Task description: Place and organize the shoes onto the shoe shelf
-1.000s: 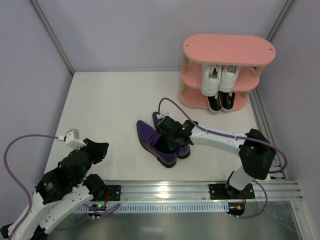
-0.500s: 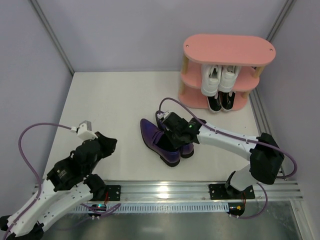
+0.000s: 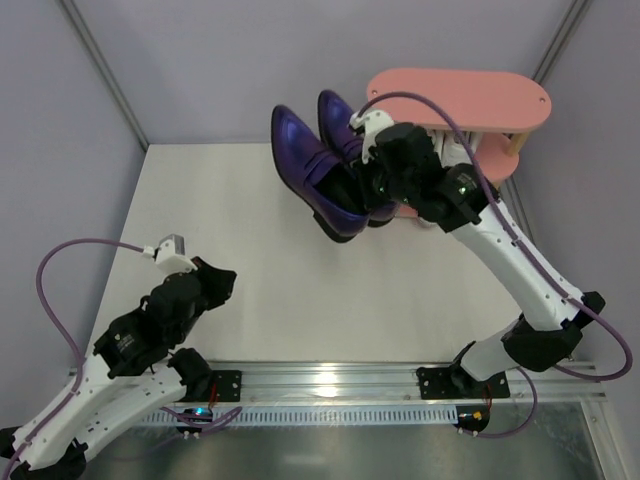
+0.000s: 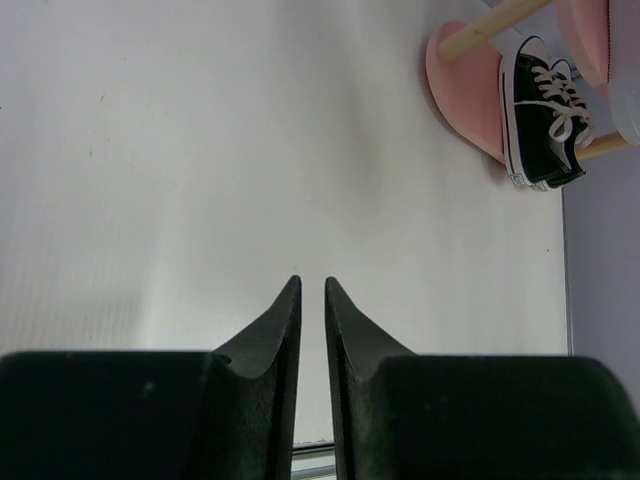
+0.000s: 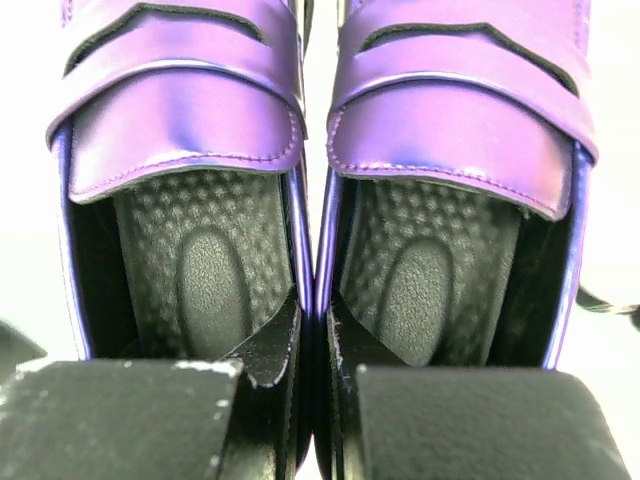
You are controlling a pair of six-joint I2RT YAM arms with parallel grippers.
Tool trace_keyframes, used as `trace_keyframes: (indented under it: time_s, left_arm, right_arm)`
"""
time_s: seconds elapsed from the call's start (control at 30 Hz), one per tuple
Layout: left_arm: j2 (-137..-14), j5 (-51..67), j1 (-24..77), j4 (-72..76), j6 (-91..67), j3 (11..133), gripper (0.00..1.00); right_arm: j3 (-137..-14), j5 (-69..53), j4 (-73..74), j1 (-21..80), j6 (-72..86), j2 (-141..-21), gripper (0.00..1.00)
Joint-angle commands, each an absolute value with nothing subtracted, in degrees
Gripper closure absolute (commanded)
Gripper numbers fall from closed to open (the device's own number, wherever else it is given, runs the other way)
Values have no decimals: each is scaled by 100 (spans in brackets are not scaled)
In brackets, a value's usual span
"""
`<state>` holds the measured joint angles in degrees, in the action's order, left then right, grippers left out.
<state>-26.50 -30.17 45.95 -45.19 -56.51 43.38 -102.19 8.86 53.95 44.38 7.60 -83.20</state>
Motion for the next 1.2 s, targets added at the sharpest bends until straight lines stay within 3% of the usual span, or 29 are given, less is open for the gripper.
trace_keyframes:
  time_s: [0.0, 0.13, 0.4, 0.67, 0.93, 1.17]
  left_arm:
    - [-2628, -3067, 4579, -4377, -5563, 4614, 86]
    - [-2496, -3120, 4579, -4517, -5572, 4676, 86]
    - [-2294, -3234, 4579, -4790, -5581, 4737, 85]
    - [-2355, -3182, 4579, -4711, -5599, 4711, 86]
    - [-2382, -3146, 4570, -4641, -5625, 4650, 86]
    - [-2400, -3146, 4579, -4649, -5660, 4641, 86]
  right_arm:
    - [-12081, 1528, 4798, 4123, 413, -8514, 96]
    - [-13725, 2509, 4861, 3859, 247, -8964, 96]
    - [-13816, 3665, 4052, 3086, -307, -8956, 96]
    - [-13667, 3261, 3832, 2208, -343, -9026, 96]
    - [-13527, 1910, 4095, 1117, 280, -9175, 96]
    - [-13219, 1241, 4131, 870, 589, -9132, 96]
